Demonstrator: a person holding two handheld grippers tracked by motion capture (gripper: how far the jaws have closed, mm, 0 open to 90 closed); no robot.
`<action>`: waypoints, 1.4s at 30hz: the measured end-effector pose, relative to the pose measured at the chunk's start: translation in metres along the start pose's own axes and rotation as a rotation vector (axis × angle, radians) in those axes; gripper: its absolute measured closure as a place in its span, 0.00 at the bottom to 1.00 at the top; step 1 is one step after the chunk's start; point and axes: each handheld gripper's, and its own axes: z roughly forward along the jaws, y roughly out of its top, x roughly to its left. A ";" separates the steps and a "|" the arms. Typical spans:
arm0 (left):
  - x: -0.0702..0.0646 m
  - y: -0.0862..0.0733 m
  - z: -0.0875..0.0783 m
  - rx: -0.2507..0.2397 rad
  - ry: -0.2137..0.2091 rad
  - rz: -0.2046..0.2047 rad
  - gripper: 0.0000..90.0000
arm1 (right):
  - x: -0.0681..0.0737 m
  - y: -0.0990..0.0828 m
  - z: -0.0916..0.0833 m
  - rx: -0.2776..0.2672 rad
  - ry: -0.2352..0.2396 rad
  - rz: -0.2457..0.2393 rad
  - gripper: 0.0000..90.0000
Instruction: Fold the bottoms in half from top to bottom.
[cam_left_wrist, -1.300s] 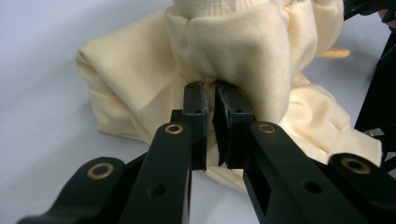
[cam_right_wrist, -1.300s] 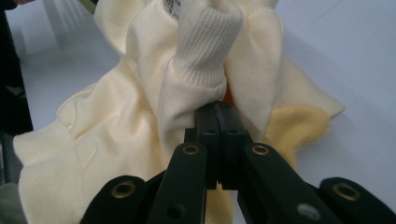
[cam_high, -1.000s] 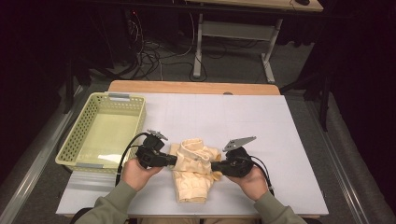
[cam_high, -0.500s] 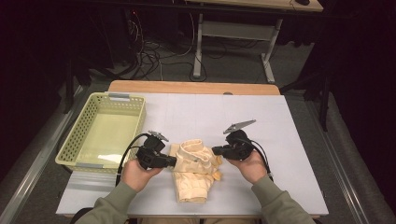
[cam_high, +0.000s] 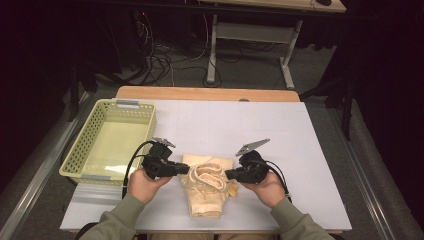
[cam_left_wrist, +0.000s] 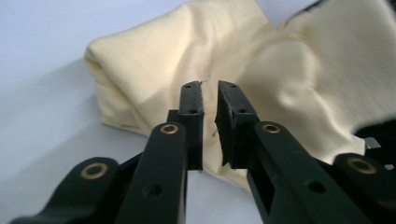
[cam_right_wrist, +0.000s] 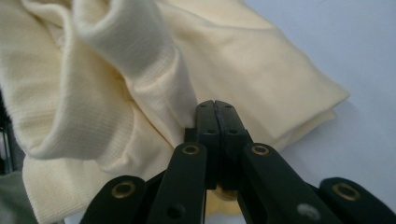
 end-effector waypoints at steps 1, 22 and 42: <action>0.000 0.000 0.000 -0.001 -0.001 0.001 0.83 | 0.000 0.000 0.003 0.008 0.007 0.000 1.00; 0.010 0.004 0.000 -0.040 0.067 -0.043 0.51 | 0.018 -0.025 0.005 0.029 0.091 -0.032 0.77; 0.022 0.013 0.011 -0.058 0.164 -0.082 0.49 | -0.001 -0.023 0.014 0.006 -0.052 0.023 0.58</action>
